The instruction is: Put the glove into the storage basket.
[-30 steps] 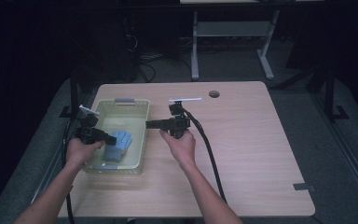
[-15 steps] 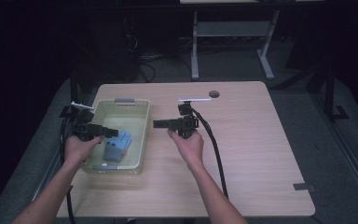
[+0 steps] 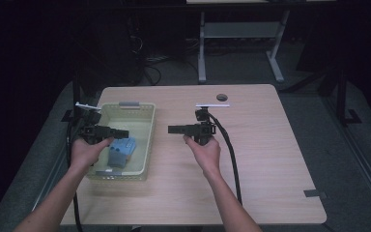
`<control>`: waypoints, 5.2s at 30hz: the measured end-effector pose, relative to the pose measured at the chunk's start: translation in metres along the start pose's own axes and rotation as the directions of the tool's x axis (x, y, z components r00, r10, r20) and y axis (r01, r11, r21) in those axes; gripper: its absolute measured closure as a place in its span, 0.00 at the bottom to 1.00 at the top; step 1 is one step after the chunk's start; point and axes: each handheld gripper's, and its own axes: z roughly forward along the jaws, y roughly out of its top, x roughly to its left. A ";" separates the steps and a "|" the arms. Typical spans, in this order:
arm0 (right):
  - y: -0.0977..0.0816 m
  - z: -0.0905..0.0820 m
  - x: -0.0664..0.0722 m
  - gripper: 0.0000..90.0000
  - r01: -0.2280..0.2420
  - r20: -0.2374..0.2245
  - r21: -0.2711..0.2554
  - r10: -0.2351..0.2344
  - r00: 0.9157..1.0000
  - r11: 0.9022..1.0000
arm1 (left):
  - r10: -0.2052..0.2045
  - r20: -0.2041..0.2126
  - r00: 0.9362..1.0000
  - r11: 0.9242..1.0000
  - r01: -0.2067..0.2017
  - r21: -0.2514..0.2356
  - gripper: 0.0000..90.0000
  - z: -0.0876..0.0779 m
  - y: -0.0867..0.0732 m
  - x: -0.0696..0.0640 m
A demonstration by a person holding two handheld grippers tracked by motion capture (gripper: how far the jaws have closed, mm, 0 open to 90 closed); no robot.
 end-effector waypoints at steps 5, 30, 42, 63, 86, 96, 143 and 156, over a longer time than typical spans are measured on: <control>0.000 -0.008 -0.003 0.56 -0.005 0.004 -0.009 0.005 1.000 1.000 | 0.013 0.022 1.000 1.000 -0.013 0.004 0.55 0.005 0.002 -0.013; -0.004 -0.052 -0.026 0.50 -0.040 0.050 -0.069 0.043 0.998 0.997 | 0.099 0.120 0.988 0.994 -0.093 -0.054 0.39 0.022 0.005 -0.050; -0.010 -0.074 -0.040 0.48 -0.061 0.064 -0.098 0.067 0.996 0.993 | 0.133 0.171 0.976 0.989 -0.120 -0.089 0.37 0.035 0.006 -0.072; -0.023 -0.115 -0.068 0.43 -0.102 0.088 -0.147 0.116 0.989 0.984 | 0.164 0.256 0.953 0.986 -0.150 -0.075 0.31 0.063 0.000 -0.093; -0.035 -0.149 -0.093 0.40 -0.115 0.123 -0.154 0.135 0.983 0.981 | 0.198 0.268 0.943 0.980 -0.188 -0.062 0.28 0.089 -0.003 -0.116; -0.043 -0.159 -0.100 0.39 -0.107 0.152 -0.143 0.129 0.980 0.984 | 0.206 0.283 0.937 0.978 -0.196 -0.064 0.28 0.100 -0.011 -0.125; -0.119 -0.208 -0.131 0.36 -0.164 0.166 -0.201 0.199 0.966 0.966 | 0.289 0.328 0.899 0.954 -0.299 -0.020 0.27 0.147 -0.072 -0.159; -0.138 -0.222 -0.132 0.34 -0.168 0.162 -0.208 0.203 0.966 0.964 | 0.296 0.342 0.892 0.951 -0.310 -0.016 0.27 0.151 -0.089 -0.158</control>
